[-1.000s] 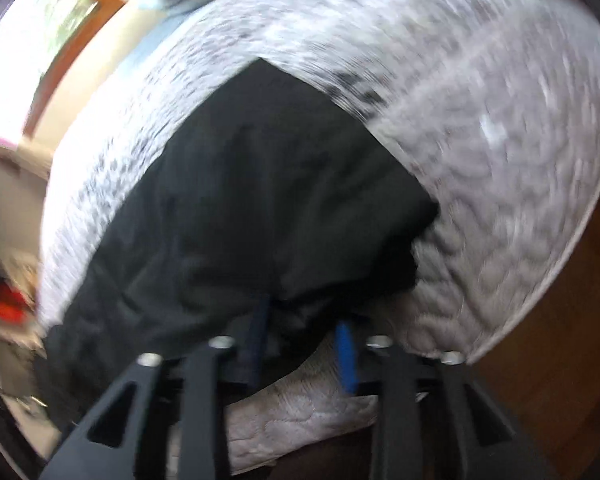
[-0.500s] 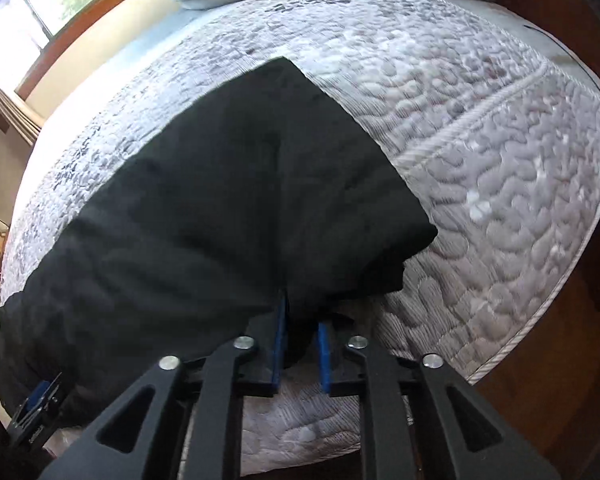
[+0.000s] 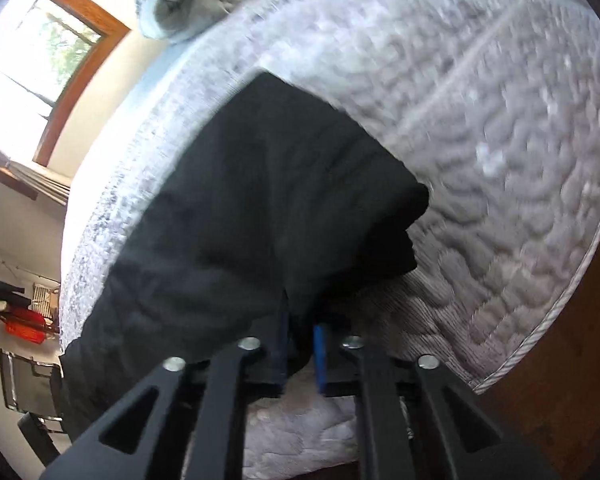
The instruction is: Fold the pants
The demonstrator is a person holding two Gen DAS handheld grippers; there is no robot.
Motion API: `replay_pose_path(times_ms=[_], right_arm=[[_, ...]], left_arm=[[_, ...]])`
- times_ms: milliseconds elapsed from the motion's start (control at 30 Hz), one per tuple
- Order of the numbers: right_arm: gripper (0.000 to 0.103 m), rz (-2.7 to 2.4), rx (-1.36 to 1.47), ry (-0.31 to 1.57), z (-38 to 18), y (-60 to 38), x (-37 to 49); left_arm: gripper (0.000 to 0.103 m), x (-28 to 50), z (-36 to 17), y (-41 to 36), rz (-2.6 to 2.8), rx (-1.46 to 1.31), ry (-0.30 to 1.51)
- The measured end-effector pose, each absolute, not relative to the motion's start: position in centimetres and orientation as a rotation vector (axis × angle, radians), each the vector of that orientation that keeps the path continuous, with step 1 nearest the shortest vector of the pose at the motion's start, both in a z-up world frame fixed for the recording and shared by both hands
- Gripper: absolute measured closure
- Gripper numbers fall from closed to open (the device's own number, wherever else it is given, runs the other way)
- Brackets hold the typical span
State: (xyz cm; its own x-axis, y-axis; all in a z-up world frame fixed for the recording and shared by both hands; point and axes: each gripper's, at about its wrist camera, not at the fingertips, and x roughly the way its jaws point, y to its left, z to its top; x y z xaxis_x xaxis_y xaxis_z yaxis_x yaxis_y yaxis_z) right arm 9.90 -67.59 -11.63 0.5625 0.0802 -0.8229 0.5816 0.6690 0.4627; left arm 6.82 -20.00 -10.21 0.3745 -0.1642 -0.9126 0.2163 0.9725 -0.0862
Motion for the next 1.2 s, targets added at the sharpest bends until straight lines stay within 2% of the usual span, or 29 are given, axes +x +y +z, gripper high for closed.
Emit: replay_pose_path(times_ms=[133, 300, 467, 633, 1000, 1200], right_arm=[[0.097, -0.328, 0.676, 0.843, -6.8, -65.2, 10.4], [0.097, -0.189, 0.390, 0.736, 0.3, -57.5, 12.6], [0.097, 0.002, 0.223, 0.727, 2.7, -48.8, 15.2], [0.097, 0.112, 0.099, 0.794, 0.9, -41.8, 16.5], [0.097, 0.320, 0.005, 0.959, -5.5, -32.9, 16.0], [0.095, 0.354, -0.147, 0.997, -8.6, -28.9, 15.0]], left_arm=[[0.008, 6.5, -7.9, -16.4, -0.199, 0.028, 1.096], [0.008, 6.7, -6.0, -11.0, -0.089, -0.056, 1.054], [0.008, 7.2, -5.0, -7.0, -0.051, -0.173, 1.059], [0.008, 7.7, -5.0, -5.3, -0.019, -0.128, 1.086], [0.008, 8.8, -5.4, 1.3, 0.107, -0.128, 1.106], [0.008, 8.5, -6.3, 3.5, 0.150, -0.166, 1.128]])
